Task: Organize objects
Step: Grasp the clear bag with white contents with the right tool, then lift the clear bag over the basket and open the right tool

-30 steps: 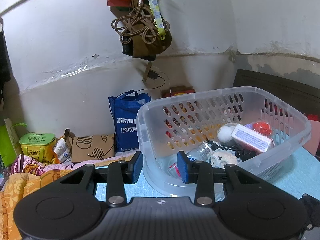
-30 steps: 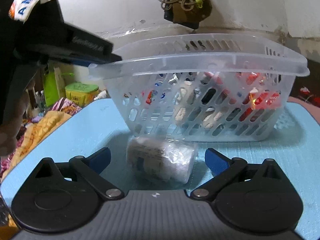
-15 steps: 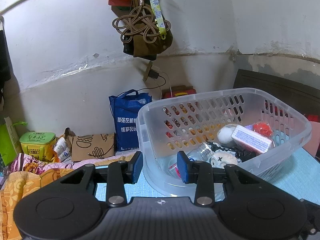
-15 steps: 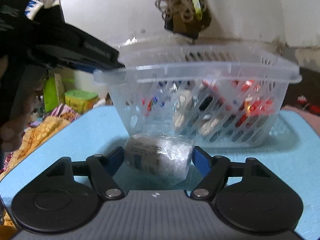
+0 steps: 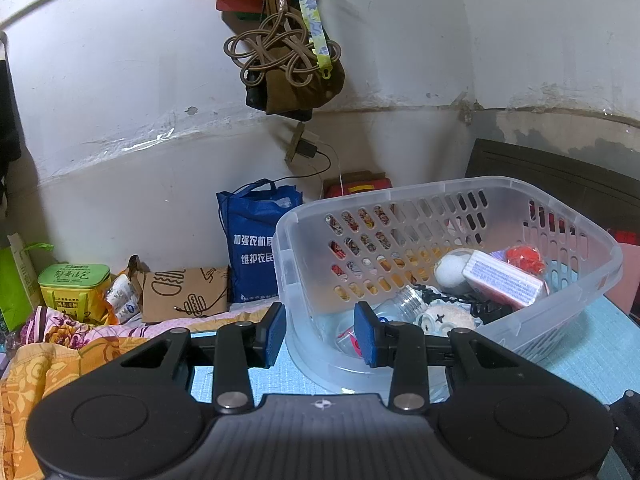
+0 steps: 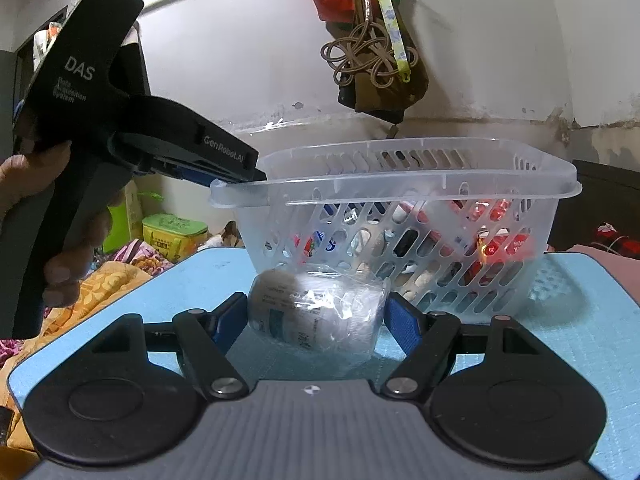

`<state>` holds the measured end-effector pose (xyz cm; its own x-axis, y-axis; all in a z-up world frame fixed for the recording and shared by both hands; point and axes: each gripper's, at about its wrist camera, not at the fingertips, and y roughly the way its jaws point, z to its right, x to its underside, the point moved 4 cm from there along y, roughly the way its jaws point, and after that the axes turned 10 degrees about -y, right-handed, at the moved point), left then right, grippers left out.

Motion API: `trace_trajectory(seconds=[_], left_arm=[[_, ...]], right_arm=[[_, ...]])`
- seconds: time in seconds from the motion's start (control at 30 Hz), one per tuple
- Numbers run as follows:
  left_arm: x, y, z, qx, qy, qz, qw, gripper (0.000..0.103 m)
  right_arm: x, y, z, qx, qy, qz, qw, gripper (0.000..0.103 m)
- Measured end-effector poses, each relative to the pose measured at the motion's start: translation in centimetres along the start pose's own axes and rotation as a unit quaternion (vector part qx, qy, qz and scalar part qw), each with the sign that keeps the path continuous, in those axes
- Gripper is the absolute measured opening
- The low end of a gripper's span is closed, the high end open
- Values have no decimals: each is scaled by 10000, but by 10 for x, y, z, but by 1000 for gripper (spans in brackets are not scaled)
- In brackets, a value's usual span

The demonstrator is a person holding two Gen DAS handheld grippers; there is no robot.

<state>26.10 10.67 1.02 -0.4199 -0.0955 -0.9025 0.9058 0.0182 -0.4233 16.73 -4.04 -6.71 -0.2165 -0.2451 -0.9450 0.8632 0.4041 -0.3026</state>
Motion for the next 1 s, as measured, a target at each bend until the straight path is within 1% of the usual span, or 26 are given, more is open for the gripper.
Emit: trace_trajectory(seconds=[0.13,0.2,0.23,0.33,0.4,0.43,0.47,0.53,0.6,0.63,0.7,0.77,0.83,0.97,1.0], left_arm=[[-1,0,1,5,-9,-4,10000,41],[0,0,1,-6,19,-1,10000,41],[0,1,1,-7,29,1,10000,41],[0,0,1,22,20,-8,10000,41],[0,0,1,13,27,-4,10000,41],[0,0,1,7,27,0,10000,41],[-1,0,1,5,17,-9,10000,41],[-1,1,0,4,-1,-30,10000,41],[-1,2,0,5,-3,-39,10000,41],[-2,2,0,7,-10,-49,10000,41],[-2,2,-1,15,-21,-58,10000,41],[-2,2,-1,17,-8,-52,10000,41],[-2,2,-1,23,-5,-52,10000,41],[-1,2,-1,18,-7,-52,10000,41],[-1,2,-1,21,-10,-47,10000,41]], right_arm=[[1,-9,5,-109,115,106,9998,77],[2,-19,14,-155,221,-21,9996,77],[1,-26,18,-149,283,6,9995,77],[-17,-59,38,-11,369,402,9985,77],[-39,-75,48,70,346,656,9972,77],[-52,-77,51,100,295,733,9968,77],[-65,-75,53,129,207,769,9967,77],[-93,-58,55,81,104,733,9972,77],[-117,-27,54,-109,85,492,9987,77],[-124,-15,52,-144,53,374,9992,77],[-136,12,46,-32,-220,127,9997,77],[-141,30,44,103,-334,32,9994,77],[-144,44,44,39,-271,-64,9996,77],[-138,50,52,-108,-91,-133,9998,79],[-138,51,54,-146,-53,-83,9998,89]])
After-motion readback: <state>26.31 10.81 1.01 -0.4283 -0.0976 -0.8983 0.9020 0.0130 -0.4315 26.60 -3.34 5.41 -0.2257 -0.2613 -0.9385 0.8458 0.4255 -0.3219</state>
